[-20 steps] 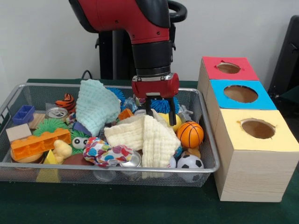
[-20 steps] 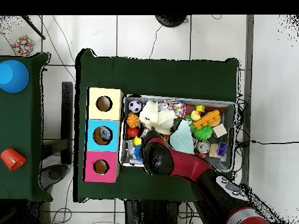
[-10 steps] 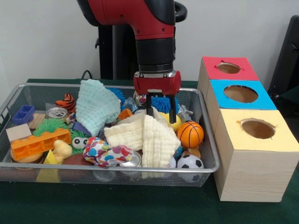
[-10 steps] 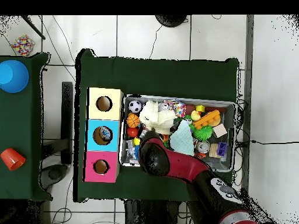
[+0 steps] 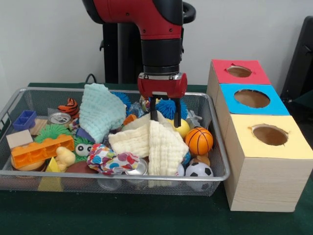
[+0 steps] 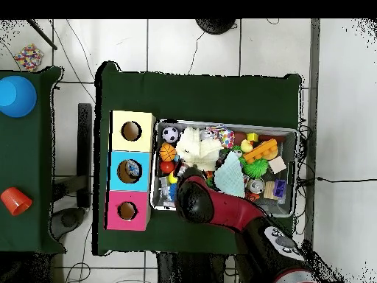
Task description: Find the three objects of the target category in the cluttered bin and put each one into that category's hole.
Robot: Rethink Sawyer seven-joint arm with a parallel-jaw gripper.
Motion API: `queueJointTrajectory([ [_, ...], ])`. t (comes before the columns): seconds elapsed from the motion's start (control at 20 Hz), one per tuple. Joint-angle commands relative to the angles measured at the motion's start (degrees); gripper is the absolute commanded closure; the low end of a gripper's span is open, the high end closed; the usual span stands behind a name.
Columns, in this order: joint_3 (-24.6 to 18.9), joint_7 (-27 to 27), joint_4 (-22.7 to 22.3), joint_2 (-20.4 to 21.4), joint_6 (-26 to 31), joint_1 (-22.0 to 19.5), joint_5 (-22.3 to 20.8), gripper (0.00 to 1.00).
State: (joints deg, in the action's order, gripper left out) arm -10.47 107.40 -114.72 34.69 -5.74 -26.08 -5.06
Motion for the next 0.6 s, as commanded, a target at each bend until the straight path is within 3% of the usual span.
queueJointTrajectory([
  [0.05,1.1,4.6,6.4,-0.6,9.4,0.6,1.9,0.00],
  [0.6,-0.1,1.7,8.6,-1.3,15.9,-0.5,-0.7,0.00],
])
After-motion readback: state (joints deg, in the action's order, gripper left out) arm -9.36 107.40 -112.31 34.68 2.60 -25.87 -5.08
